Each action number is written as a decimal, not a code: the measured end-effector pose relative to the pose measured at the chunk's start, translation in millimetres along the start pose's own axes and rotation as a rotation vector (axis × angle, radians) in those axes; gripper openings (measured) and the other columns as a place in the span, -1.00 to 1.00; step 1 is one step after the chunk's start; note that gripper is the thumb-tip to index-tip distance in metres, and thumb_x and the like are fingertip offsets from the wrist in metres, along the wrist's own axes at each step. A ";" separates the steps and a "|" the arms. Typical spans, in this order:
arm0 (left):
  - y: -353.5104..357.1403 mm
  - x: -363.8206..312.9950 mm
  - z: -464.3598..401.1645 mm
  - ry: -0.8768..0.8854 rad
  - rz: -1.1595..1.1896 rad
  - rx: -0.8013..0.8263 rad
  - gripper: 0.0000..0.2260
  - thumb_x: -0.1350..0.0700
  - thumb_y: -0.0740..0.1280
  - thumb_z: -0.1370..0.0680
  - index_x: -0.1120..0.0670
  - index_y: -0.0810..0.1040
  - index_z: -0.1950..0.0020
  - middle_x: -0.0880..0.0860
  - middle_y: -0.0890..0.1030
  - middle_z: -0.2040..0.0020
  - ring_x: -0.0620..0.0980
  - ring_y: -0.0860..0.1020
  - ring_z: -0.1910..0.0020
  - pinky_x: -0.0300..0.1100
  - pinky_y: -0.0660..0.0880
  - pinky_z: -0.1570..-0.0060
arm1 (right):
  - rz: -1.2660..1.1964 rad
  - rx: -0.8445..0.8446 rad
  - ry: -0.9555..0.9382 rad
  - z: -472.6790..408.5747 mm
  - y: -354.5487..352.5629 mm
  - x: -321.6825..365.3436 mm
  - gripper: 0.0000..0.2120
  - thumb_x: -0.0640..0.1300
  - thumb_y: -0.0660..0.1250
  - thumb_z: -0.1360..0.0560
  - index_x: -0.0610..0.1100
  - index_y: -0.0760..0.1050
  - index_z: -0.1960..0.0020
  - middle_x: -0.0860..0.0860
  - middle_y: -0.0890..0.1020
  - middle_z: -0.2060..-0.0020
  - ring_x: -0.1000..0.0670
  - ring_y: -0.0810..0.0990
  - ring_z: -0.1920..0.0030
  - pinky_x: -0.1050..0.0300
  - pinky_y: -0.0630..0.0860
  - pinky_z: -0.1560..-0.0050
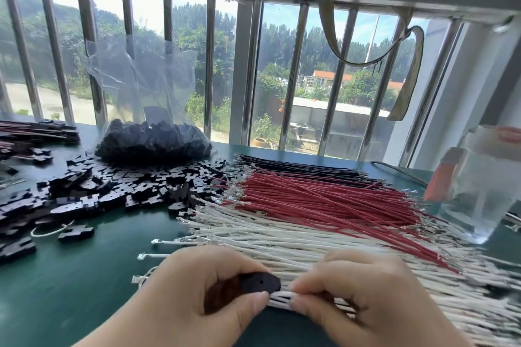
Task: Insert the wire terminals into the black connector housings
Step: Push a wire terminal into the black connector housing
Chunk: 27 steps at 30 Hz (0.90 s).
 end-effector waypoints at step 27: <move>-24.8 35.0 -14.8 -0.180 0.021 -0.028 -0.66 0.13 0.47 -0.42 -0.36 0.60 0.07 -0.19 0.69 0.10 -0.20 0.65 0.08 -0.31 0.55 0.00 | 0.345 0.176 0.233 -84.3 32.1 -102.7 -0.83 0.09 0.31 -0.51 0.09 0.64 0.00 0.25 0.60 0.15 0.25 0.53 0.11 0.29 0.51 0.00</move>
Point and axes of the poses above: each hand's wrist, its own z-axis away from the middle knuckle, its own y-axis out of the palm, x = y × z, the point moved 8 cm from there along -z, towards the middle knuckle
